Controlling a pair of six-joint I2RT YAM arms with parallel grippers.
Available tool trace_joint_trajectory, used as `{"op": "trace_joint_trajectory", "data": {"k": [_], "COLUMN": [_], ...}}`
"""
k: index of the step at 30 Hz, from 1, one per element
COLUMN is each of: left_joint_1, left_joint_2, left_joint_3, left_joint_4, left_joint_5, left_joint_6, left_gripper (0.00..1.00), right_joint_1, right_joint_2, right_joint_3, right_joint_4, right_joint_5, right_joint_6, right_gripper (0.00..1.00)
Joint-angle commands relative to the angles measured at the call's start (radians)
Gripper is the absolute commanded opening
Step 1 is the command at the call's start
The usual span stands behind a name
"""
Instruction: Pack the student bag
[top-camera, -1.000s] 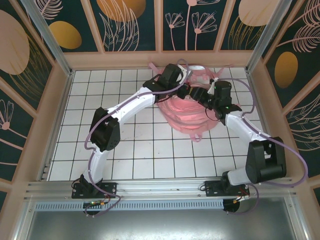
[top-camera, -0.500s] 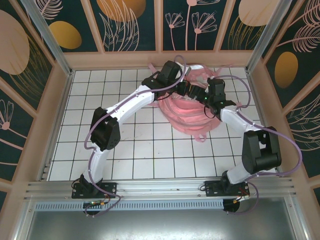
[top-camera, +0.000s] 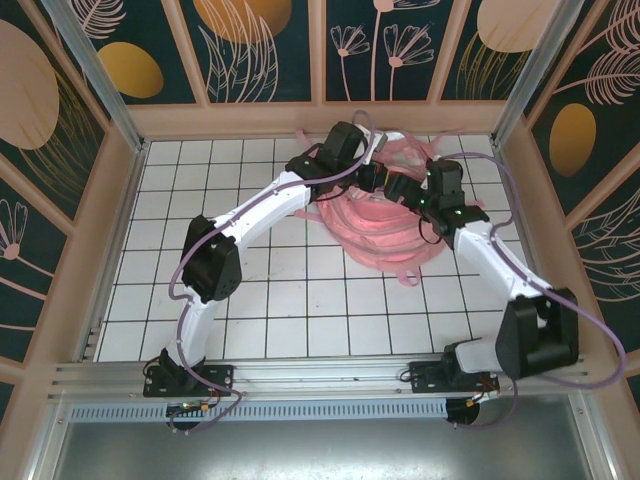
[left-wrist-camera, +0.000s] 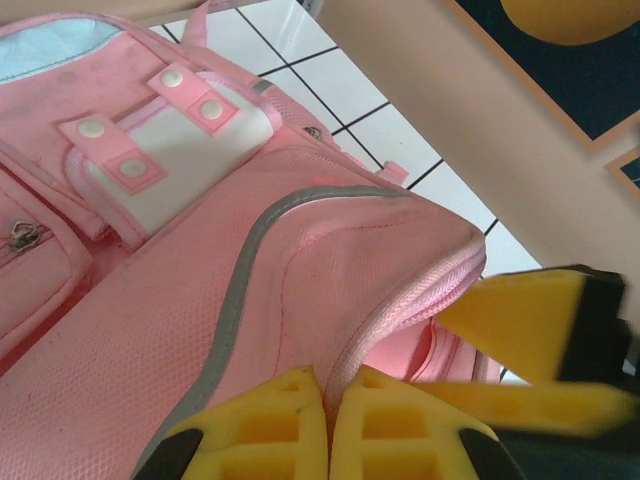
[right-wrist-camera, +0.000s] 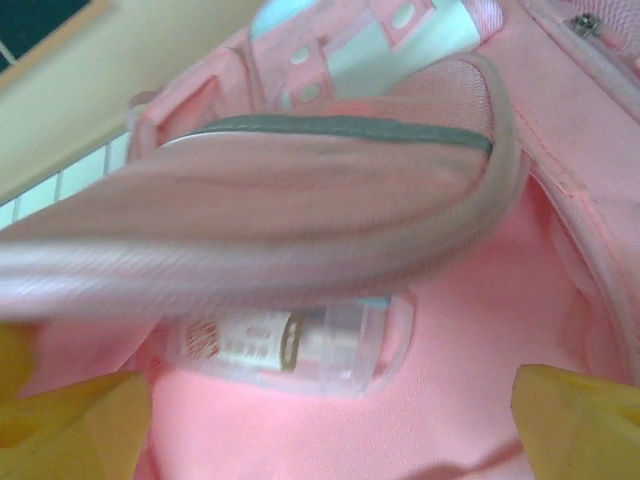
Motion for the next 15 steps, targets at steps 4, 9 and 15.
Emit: {"op": "trace_joint_trajectory", "data": {"k": [4, 9, 15], "left_joint_1": [-0.001, 0.058, 0.168], "left_joint_2": [-0.074, -0.158, -0.222], "left_joint_3": [-0.103, -0.279, -0.482], "left_joint_4": [0.236, 0.368, 0.441], "left_joint_5": [0.078, 0.078, -0.019], "left_joint_6": [-0.111, -0.216, -0.274], "left_gripper": [0.44, 0.77, 0.99], "right_joint_1": [0.005, -0.106, -0.189], "right_joint_2": [-0.204, -0.317, -0.319], "right_joint_3": [-0.066, -0.175, -0.230], "right_joint_4": [-0.058, 0.012, 0.048], "right_joint_5": [0.018, -0.128, -0.097], "right_joint_6": [0.036, 0.090, 0.124], "right_gripper": [0.99, 0.99, 0.99]}}
